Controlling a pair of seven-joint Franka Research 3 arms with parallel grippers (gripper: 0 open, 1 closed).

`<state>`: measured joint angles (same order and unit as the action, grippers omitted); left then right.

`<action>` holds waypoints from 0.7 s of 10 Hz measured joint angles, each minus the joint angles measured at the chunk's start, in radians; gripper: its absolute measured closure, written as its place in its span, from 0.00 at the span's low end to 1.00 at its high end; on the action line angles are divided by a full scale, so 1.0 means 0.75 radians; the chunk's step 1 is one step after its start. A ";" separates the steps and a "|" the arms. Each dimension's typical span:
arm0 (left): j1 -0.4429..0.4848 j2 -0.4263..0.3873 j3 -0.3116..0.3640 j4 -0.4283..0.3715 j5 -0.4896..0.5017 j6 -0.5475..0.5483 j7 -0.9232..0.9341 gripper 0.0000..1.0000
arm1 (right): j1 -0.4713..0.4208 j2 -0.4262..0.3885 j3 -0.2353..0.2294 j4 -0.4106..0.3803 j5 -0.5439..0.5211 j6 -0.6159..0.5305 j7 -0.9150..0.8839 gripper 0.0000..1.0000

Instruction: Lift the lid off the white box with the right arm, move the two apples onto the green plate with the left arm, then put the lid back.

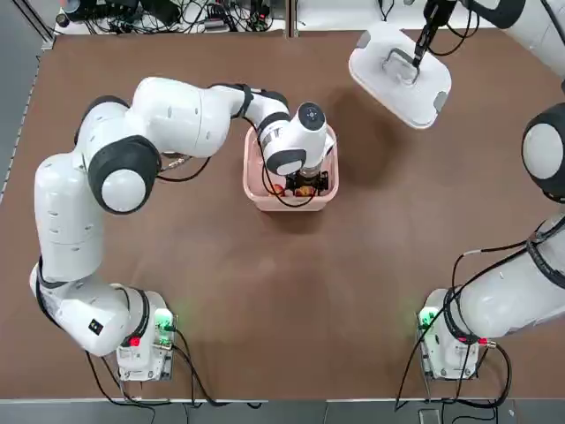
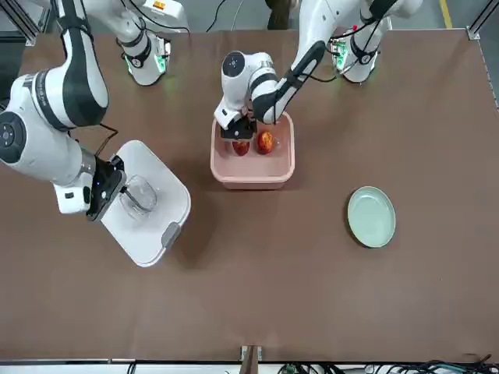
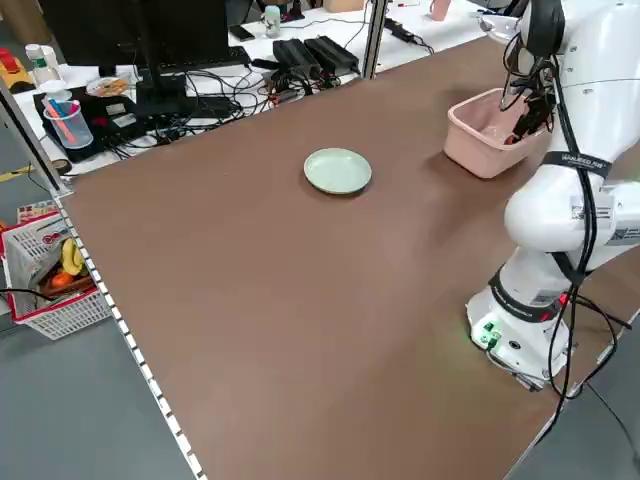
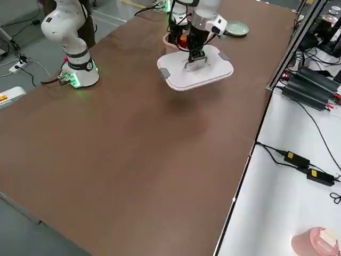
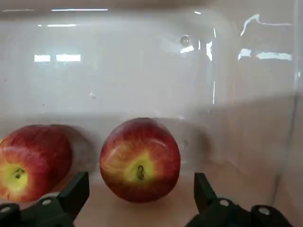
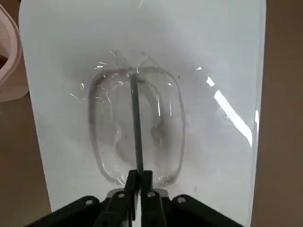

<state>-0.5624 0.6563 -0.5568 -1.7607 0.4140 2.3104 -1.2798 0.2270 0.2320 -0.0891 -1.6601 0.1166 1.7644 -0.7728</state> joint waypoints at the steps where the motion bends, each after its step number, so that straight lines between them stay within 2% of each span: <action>1: 0.000 0.001 0.002 0.000 0.000 0.008 0.000 0.02 | 0.000 0.000 0.000 0.000 0.000 -0.003 -0.001 0.94; 7: -0.005 0.081 0.027 0.008 0.061 0.048 -0.012 0.04 | -0.011 0.000 0.000 0.000 0.000 -0.010 -0.014 0.94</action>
<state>-0.5658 0.7172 -0.5365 -1.7546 0.4600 2.3466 -1.2886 0.2187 0.2320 -0.0892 -1.6601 0.1166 1.7565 -0.7832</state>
